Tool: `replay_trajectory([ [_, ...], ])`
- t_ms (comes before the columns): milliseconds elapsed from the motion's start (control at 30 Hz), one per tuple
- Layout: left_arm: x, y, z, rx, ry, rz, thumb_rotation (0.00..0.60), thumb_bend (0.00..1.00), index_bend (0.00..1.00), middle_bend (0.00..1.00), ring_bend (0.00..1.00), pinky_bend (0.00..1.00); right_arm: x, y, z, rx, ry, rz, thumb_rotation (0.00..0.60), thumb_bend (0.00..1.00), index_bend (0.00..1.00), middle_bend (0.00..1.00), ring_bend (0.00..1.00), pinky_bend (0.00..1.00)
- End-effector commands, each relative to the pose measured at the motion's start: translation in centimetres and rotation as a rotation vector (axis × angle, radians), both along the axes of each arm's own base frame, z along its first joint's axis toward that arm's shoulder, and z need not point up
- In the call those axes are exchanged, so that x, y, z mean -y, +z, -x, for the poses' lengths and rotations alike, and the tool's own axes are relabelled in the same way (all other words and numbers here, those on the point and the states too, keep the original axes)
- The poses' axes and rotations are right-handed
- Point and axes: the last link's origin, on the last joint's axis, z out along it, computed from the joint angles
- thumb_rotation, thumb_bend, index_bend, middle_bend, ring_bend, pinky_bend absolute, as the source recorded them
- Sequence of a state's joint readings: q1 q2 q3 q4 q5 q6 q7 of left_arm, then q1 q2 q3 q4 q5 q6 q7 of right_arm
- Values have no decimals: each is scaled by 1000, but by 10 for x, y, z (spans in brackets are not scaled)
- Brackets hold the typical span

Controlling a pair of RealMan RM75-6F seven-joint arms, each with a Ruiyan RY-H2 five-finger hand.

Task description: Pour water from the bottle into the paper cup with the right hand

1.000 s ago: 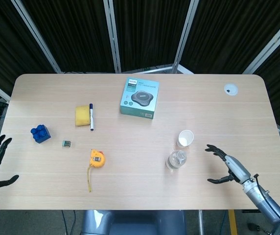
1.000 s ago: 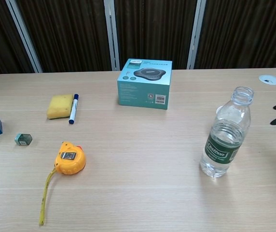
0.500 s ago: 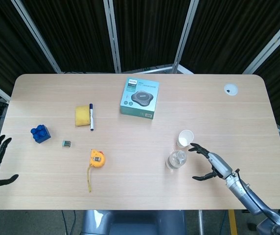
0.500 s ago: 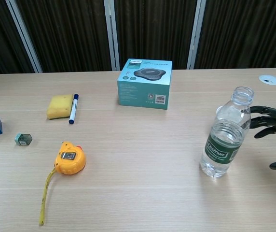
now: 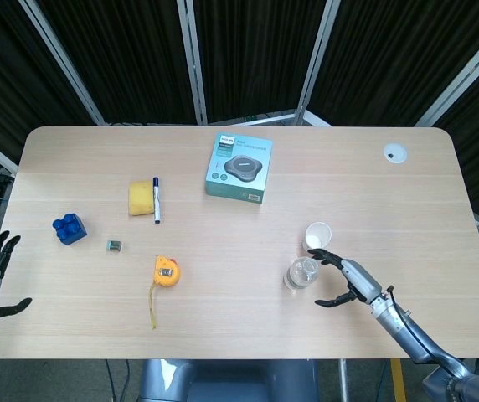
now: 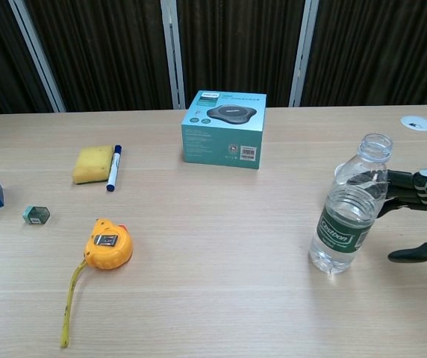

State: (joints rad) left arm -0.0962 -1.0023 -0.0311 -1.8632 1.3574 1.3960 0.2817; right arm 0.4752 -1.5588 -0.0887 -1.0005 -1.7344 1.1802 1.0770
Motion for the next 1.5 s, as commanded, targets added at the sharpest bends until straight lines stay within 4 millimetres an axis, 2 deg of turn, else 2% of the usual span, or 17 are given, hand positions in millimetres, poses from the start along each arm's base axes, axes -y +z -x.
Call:
replay_trajectory([
  [33,0,0,0,3,1,3,600,0,0,0,0,0,1,-2,-2,0,4,-1,600,0,156,247,174,244],
  [1200,-1,-4,1,15,18,39,600,0,0,0,0,0,17,-41,-26,57,-51,-41,600,0,193,278,199,259],
  [1367,-2,-3,2,17,22,45,600,0,0,0,0,0,20,-44,-31,71,-62,-37,600,22,242,323,228,273],
  [1500,-3,-2,2,19,24,44,600,0,0,0,0,0,19,-48,-34,92,-80,-38,600,97,332,403,266,311],
])
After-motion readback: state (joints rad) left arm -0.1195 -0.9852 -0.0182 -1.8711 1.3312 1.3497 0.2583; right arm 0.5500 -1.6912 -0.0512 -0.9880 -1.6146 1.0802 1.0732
